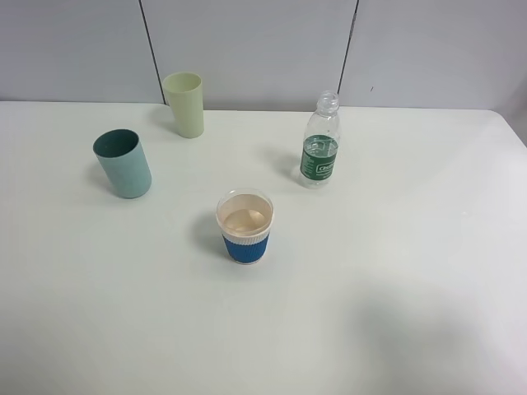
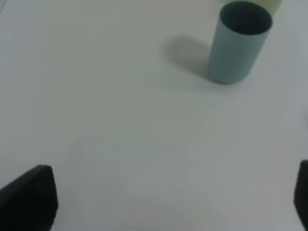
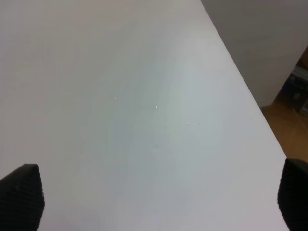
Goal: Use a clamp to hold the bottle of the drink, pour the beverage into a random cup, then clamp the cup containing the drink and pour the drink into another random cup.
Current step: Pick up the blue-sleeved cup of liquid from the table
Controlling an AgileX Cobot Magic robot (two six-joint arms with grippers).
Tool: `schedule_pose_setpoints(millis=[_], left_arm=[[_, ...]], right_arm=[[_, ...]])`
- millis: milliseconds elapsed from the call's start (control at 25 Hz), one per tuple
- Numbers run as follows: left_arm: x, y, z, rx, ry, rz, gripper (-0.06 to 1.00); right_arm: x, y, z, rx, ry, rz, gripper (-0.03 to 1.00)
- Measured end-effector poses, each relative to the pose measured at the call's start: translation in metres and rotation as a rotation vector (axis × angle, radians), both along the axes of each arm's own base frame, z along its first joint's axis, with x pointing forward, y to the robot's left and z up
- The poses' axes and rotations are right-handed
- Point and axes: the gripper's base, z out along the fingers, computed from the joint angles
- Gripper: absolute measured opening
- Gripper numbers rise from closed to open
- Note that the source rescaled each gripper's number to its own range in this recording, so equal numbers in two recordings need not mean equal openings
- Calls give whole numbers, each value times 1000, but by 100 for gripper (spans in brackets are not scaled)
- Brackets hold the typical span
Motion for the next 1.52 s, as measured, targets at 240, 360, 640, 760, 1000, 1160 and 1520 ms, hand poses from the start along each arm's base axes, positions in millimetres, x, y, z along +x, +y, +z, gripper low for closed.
schedule_pose_setpoints(millis=[240,360,640,760,1000,1160,1520], left_arm=[[0,0,0,0,0,0,100],[0,0,0,0,0,0,100],[0,0,0,0,0,0,100],[0,0,0,0,0,0,100],[0,0,0,0,0,0,100],[0,0,0,0,0,0,100],[0,0,0,0,0,0,100]], right_arm=[[0,0,0,0,0,0,100],[0,0,0,0,0,0,100],[0,1,0,2,1,9,100],[0,1,0,2,1,9,100],[1,3,0,24,-2,24,100],[1,3,0,24,-2,24,100],[1,3,0,24,-2,32,100]])
